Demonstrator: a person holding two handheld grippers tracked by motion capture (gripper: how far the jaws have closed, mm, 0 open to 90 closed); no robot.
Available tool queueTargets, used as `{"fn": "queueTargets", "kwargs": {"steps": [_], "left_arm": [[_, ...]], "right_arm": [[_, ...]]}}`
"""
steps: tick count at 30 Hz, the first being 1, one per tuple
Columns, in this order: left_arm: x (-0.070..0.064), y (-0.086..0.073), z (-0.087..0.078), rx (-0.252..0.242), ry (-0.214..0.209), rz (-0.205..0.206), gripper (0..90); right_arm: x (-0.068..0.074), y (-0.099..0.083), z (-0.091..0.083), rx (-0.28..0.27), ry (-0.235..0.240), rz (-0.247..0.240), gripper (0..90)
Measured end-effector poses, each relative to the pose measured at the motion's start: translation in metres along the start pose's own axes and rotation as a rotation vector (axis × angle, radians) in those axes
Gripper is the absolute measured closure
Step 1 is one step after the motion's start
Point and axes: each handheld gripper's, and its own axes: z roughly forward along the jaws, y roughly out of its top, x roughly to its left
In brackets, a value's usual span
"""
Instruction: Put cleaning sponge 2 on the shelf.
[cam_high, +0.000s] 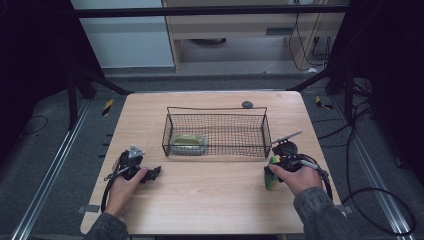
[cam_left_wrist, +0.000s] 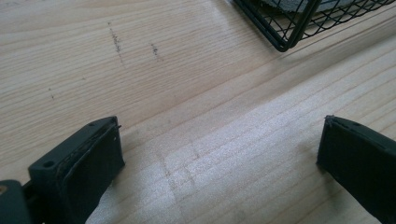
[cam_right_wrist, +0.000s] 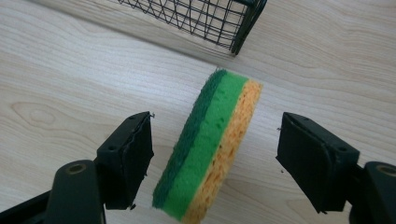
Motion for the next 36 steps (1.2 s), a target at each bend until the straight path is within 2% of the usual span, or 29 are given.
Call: {"fn": "queueTargets", "kwargs": {"steps": [4,12,18,22,27,32,36], "left_arm": [[0.0,0.0,0.0,0.0,0.001,0.004,0.0],[0.0,0.001,0.001,0.001,0.002,0.004,0.0],[0.0,0.001,0.001,0.001,0.002,0.004,0.0],[0.0,0.001,0.001,0.001,0.001,0.001,0.0],[0.0,0.001,0.001,0.0,0.0,0.0,0.0],[0.0,0.001,0.001,0.001,0.0,0.001,0.0],[0.0,0.001,0.001,0.001,-0.001,0.001,0.0]], "right_arm": [[-0.002,0.004,0.005,0.015,0.014,0.037,28.7],[0.0,0.004,0.019,0.042,0.035,0.055,31.6],[0.007,0.004,0.026,0.059,0.028,0.024,37.9],[0.008,0.005,0.026,0.072,0.039,0.006,48.3],[0.007,0.004,0.023,0.055,0.043,-0.021,64.1],[0.005,0.003,0.016,0.034,0.039,-0.044,64.9],[0.0,0.006,0.003,-0.001,0.042,-0.041,64.9]]}}
